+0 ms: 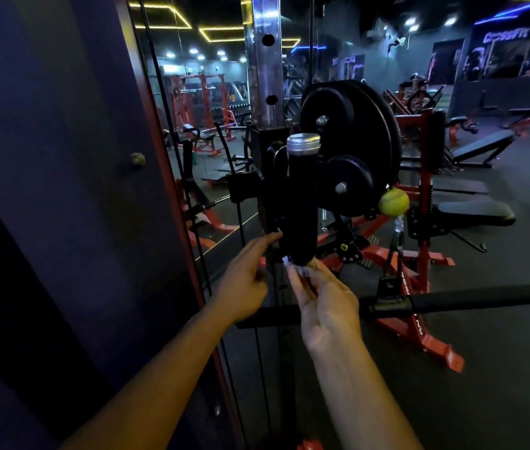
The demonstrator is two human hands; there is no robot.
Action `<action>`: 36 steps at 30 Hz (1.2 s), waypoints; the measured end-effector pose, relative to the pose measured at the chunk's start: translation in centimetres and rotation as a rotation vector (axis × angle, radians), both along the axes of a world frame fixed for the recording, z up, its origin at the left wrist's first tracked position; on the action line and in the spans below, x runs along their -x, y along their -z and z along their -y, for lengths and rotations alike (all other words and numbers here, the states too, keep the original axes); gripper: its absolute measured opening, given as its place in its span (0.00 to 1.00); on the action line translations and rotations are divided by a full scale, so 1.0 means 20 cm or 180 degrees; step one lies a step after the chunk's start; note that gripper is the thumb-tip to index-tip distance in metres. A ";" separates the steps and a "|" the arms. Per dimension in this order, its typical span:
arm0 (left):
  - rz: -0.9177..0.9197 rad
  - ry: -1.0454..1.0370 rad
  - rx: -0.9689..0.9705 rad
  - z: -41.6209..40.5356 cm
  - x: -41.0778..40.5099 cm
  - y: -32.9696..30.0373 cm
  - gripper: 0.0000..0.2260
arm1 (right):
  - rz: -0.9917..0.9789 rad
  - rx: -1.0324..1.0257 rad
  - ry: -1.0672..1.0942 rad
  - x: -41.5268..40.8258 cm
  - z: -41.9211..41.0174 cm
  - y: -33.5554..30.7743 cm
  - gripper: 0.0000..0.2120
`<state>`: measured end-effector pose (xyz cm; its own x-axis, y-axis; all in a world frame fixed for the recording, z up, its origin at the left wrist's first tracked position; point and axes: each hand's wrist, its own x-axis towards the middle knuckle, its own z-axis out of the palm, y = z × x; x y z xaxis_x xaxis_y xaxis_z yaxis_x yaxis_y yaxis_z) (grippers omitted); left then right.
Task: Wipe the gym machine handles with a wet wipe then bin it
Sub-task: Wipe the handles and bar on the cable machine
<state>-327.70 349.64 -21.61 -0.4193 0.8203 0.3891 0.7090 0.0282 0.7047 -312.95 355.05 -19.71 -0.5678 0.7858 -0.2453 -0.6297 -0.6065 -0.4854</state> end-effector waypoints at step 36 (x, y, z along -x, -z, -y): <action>-0.0360 -0.0130 -0.0052 -0.08 -0.11 -0.17 0.24 | 0.2176 -0.4622 0.2272 -0.19 -0.01 0.02 0.11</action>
